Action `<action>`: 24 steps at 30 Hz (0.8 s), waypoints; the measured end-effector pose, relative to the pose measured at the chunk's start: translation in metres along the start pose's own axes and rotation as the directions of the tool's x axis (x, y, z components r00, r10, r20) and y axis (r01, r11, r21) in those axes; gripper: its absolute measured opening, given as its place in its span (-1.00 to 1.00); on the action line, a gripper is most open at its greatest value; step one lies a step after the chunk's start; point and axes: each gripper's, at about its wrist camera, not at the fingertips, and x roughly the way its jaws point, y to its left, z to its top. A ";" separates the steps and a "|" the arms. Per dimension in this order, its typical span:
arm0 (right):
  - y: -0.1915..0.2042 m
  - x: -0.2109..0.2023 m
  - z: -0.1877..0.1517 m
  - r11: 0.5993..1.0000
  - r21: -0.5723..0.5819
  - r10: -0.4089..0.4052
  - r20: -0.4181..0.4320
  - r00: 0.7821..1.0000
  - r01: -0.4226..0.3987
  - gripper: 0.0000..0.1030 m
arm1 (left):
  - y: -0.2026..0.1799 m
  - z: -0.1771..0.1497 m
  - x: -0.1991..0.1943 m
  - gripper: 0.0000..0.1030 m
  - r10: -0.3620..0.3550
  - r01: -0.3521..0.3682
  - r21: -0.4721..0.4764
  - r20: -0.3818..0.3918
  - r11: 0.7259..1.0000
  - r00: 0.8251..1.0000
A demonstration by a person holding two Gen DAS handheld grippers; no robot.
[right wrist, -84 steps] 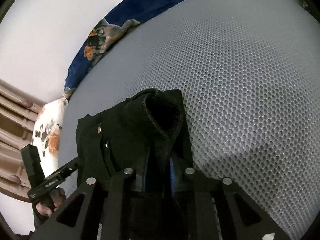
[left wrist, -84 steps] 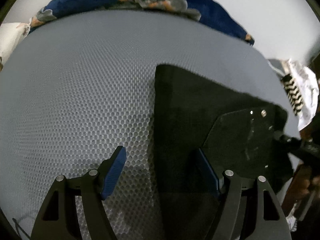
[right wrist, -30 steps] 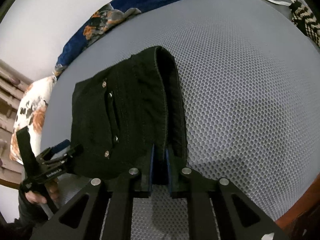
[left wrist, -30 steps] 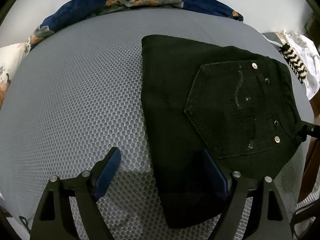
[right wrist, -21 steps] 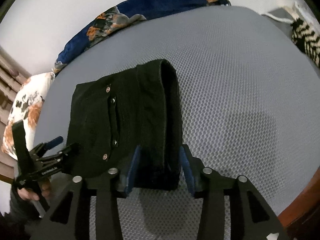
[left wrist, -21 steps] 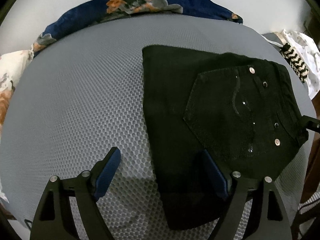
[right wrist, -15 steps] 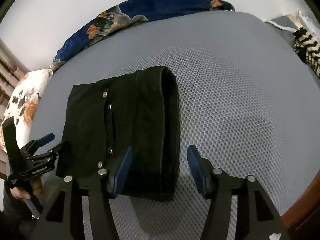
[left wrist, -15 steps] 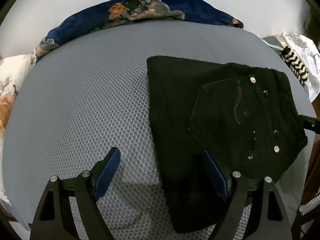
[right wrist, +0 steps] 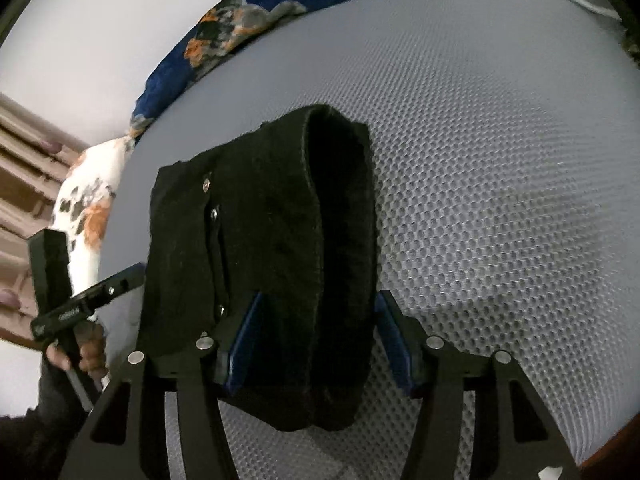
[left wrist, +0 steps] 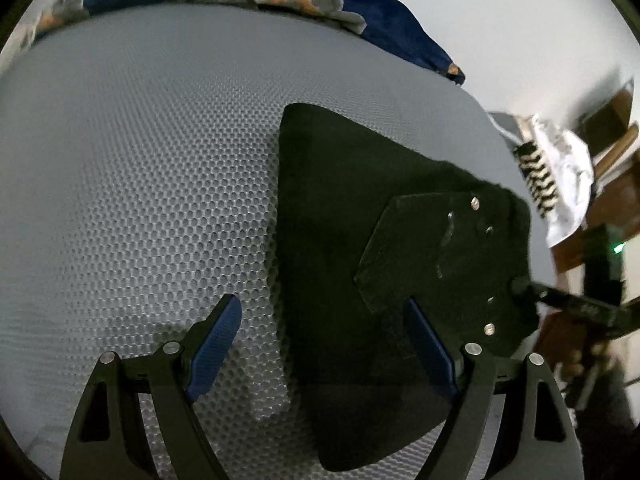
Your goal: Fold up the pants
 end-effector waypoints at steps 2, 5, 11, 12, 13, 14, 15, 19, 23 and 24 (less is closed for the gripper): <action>-0.006 0.003 0.002 0.999 0.004 0.047 -0.015 0.999 -0.047 0.08 | 0.007 0.002 0.000 0.62 -0.037 0.036 -0.037 -0.015 0.999 0.999; -0.016 0.007 0.005 0.994 0.019 0.111 -0.035 0.993 -0.111 0.09 | 0.018 0.005 0.003 0.62 -0.073 0.070 -0.088 -0.035 0.994 0.997; -0.029 0.007 0.005 0.981 0.039 0.193 -0.056 0.980 -0.191 0.12 | 0.034 0.005 0.003 0.62 -0.183 0.174 -0.143 -0.054 0.974 0.982; -0.031 0.006 0.004 0.979 0.045 0.203 -0.061 0.977 -0.201 0.13 | 0.035 0.006 0.004 0.62 -0.195 0.185 -0.148 -0.059 0.972 0.979; -0.033 0.007 0.004 0.975 0.054 0.220 -0.065 0.973 -0.216 0.13 | 0.035 0.008 0.005 0.62 -0.202 0.191 -0.148 -0.061 0.970 0.978; -0.037 0.007 0.004 0.972 0.058 0.230 -0.067 0.971 -0.226 0.14 | 0.033 0.011 0.008 0.62 -0.210 0.199 -0.144 -0.064 0.969 0.976; -0.039 0.006 0.005 0.969 0.063 0.244 -0.066 0.967 -0.240 0.14 | 0.032 0.013 0.010 0.62 -0.213 0.202 -0.140 -0.067 0.969 0.975; -0.051 0.004 0.004 0.954 0.089 0.293 -0.063 0.954 -0.287 0.15 | 0.025 0.019 0.016 0.62 -0.232 0.222 -0.127 -0.078 0.967 0.970; -0.060 0.006 0.007 0.936 0.111 0.340 -0.033 0.940 -0.334 0.15 | 0.019 0.021 0.021 0.62 -0.235 0.225 -0.106 -0.082 0.968 0.969; -0.060 0.008 0.009 0.930 0.112 0.354 -0.034 0.934 -0.349 0.15 | 0.017 0.023 0.022 0.62 -0.235 0.226 -0.103 -0.084 0.969 0.968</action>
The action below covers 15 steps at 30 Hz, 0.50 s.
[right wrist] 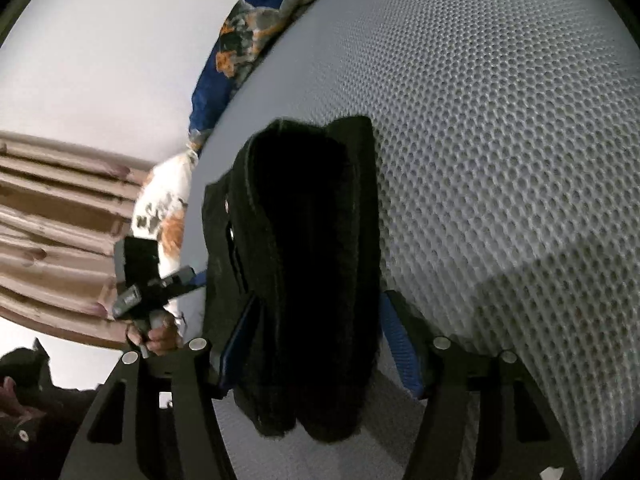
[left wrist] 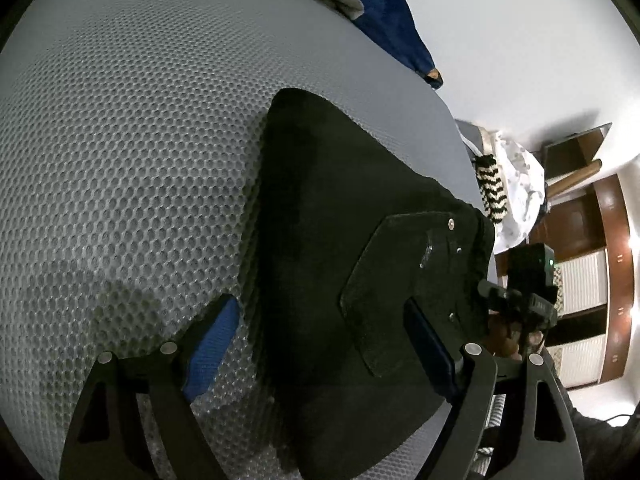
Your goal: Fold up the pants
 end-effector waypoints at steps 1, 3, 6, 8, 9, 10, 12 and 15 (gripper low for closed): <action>-0.001 0.001 0.002 1.000 -0.002 0.004 -0.004 1.000 -0.004 0.09 | -0.002 0.002 0.003 0.62 -0.005 0.005 0.002 -0.008 1.000 1.000; 0.000 0.006 0.006 1.000 -0.017 0.009 -0.012 1.000 -0.009 -0.05 | -0.008 0.005 0.010 0.62 -0.006 0.006 0.006 -0.009 1.000 1.000; -0.001 0.012 0.010 0.999 -0.011 0.031 -0.019 0.999 -0.031 -0.17 | -0.018 0.009 0.020 0.61 -0.012 0.012 0.017 0.000 1.000 1.000; 0.001 0.017 0.011 0.999 -0.006 0.043 -0.012 0.999 -0.043 -0.20 | -0.023 0.009 0.024 0.59 -0.005 0.004 0.020 0.015 1.000 1.000; 0.002 0.018 0.011 0.999 -0.005 0.041 -0.006 0.999 -0.041 -0.22 | -0.026 0.010 0.026 0.54 0.003 -0.004 0.018 0.029 1.000 1.000; 0.005 0.019 0.010 0.999 -0.006 0.035 0.005 0.999 -0.035 -0.25 | -0.028 0.011 0.028 0.39 0.019 -0.019 0.004 0.042 1.000 0.999; 0.010 0.020 0.009 1.000 0.000 0.014 0.026 1.000 -0.014 -0.34 | -0.030 0.013 0.031 0.14 0.052 -0.051 -0.013 0.055 0.999 0.997; 0.025 0.014 0.006 1.000 -0.006 -0.011 0.063 0.998 0.011 -0.46 | -0.032 0.016 0.031 -0.32 0.080 -0.079 -0.026 0.068 0.997 0.994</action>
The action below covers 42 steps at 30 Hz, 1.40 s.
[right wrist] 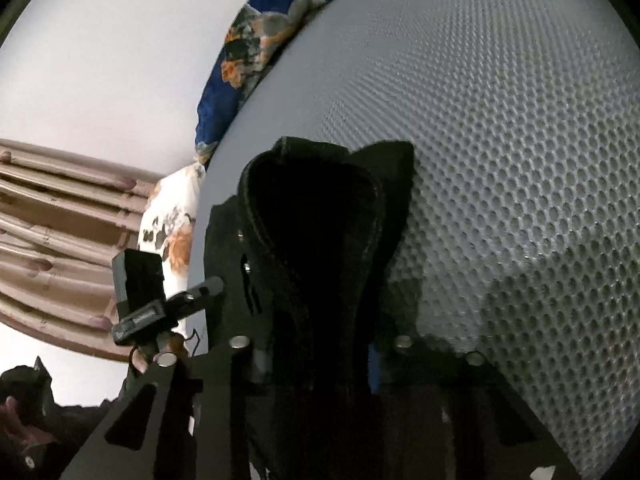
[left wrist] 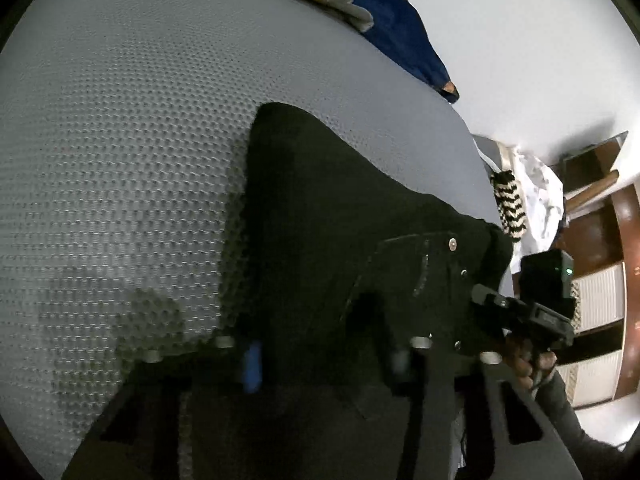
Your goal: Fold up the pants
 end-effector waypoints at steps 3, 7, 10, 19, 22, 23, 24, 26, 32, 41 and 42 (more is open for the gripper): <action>0.024 -0.001 0.001 0.999 -0.035 -0.038 0.027 0.999 0.039 -0.51 | -0.002 0.001 -0.007 -0.53 -0.001 0.001 0.002 0.017 1.000 1.000; 0.056 0.005 0.014 0.995 -0.080 -0.057 0.048 0.997 0.060 -0.55 | -0.008 0.007 -0.021 -0.60 0.041 -0.044 0.038 0.068 0.998 0.997; 0.072 0.018 0.032 0.992 -0.113 -0.054 0.049 0.997 0.059 -0.56 | -0.003 0.021 -0.038 -0.60 0.049 -0.054 0.042 0.107 0.998 0.993; 0.104 0.087 0.102 0.982 -0.181 -0.047 0.018 0.999 0.050 -0.57 | 0.020 0.084 -0.067 -0.60 0.159 -0.176 0.066 0.209 0.982 0.965; 0.111 0.106 0.123 0.980 -0.192 -0.054 0.014 0.998 0.055 -0.57 | 0.039 0.105 -0.072 -0.60 0.172 -0.186 0.048 0.215 0.981 0.961; 0.113 0.112 0.131 0.978 -0.202 -0.059 0.014 0.998 0.060 -0.57 | 0.047 0.112 -0.074 -0.60 0.176 -0.189 0.039 0.215 0.981 0.960; 0.115 0.116 0.136 0.975 -0.211 -0.065 0.016 0.998 0.067 -0.57 | 0.049 0.117 -0.073 -0.60 0.179 -0.191 0.036 0.218 0.981 0.959; 0.117 0.124 0.145 0.972 -0.222 -0.071 0.019 0.997 0.073 -0.58 | 0.054 0.126 -0.072 -0.60 0.184 -0.197 0.037 0.226 0.980 0.956; 0.107 0.146 0.155 0.952 -0.241 -0.187 0.035 0.982 0.190 -0.57 | 0.075 0.143 -0.051 -0.55 0.225 -0.235 0.030 0.195 0.971 0.955; 0.093 0.155 0.148 0.902 -0.260 -0.335 0.080 0.939 0.344 -0.11 | 0.094 0.128 -0.040 0.08 0.269 -0.273 -0.014 0.221 0.962 0.937; 0.093 0.154 0.146 0.899 -0.260 -0.342 0.085 0.936 0.352 -0.12 | 0.092 0.127 -0.040 0.12 0.293 -0.298 -0.011 0.227 0.954 0.929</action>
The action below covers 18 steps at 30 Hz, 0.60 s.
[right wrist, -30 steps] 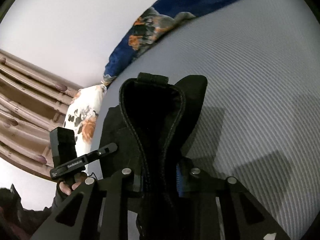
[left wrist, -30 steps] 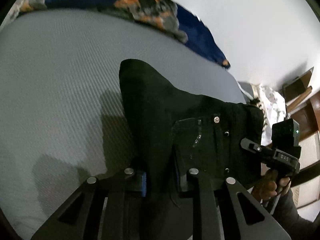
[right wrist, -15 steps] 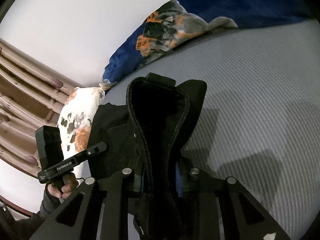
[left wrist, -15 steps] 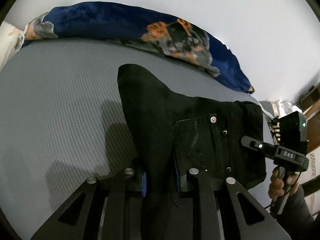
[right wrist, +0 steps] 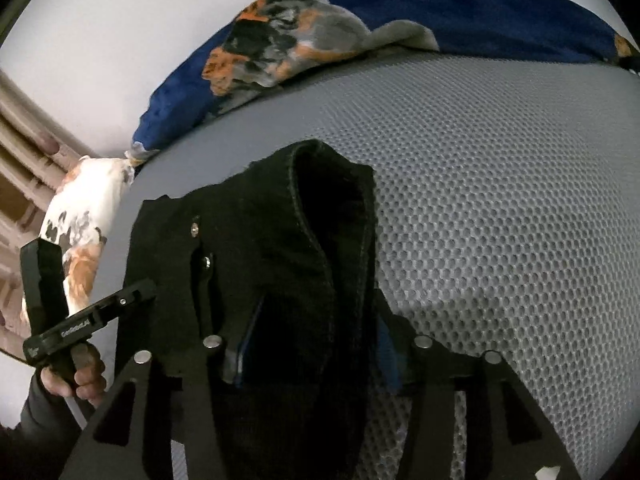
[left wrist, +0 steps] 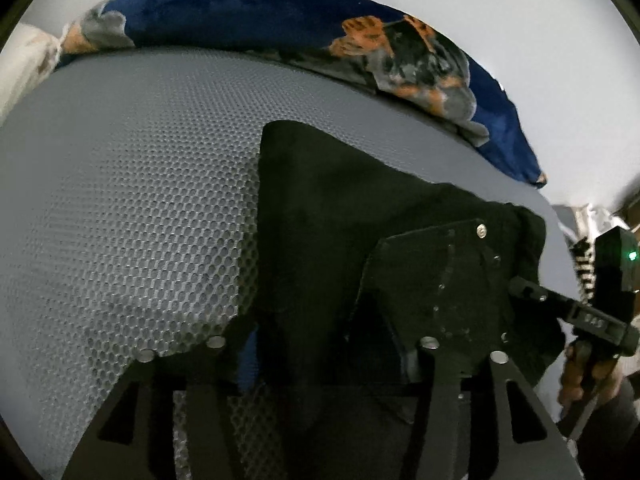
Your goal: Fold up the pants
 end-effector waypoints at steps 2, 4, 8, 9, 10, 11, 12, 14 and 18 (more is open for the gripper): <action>0.002 -0.004 -0.007 0.999 -0.011 -0.030 -0.001 1.000 0.030 -0.12 | -0.003 -0.004 -0.005 0.21 0.039 -0.040 0.011 0.012 0.999 0.999; 0.005 -0.010 -0.014 0.998 -0.020 -0.063 -0.002 0.998 0.063 -0.10 | -0.007 -0.009 -0.011 0.23 0.081 -0.081 0.015 0.008 0.997 0.997; 0.012 -0.023 -0.022 0.992 -0.042 -0.119 0.004 0.993 0.119 -0.07 | -0.015 -0.021 -0.031 0.23 0.182 -0.184 0.035 0.037 0.982 0.983; 0.015 -0.027 -0.024 0.990 -0.050 -0.135 0.013 0.991 0.135 -0.07 | -0.019 -0.026 -0.039 0.23 0.202 -0.204 0.044 0.053 0.978 0.978; 0.020 -0.033 -0.027 0.986 -0.061 -0.156 0.028 0.987 0.158 -0.02 | -0.022 -0.030 -0.045 0.23 0.211 -0.214 0.050 0.067 0.975 0.975; 0.026 -0.039 -0.029 0.981 -0.074 -0.175 0.046 0.984 0.178 -0.01 | -0.025 -0.037 -0.055 0.24 0.219 -0.224 0.054 0.085 0.973 0.972; 0.031 -0.044 -0.032 0.978 -0.084 -0.188 0.062 0.980 0.192 -0.01 | -0.028 -0.042 -0.062 0.25 0.216 -0.223 0.054 0.100 0.973 0.971; 0.044 -0.057 -0.042 0.973 -0.111 -0.193 0.098 0.976 0.204 -0.01 | -0.033 -0.055 -0.079 0.29 0.205 -0.214 0.056 0.133 0.975 0.970; 0.067 -0.078 -0.062 0.963 -0.151 -0.202 0.152 0.967 0.225 0.00 | -0.047 -0.078 -0.102 0.38 0.235 -0.254 0.092 0.174 0.963 0.956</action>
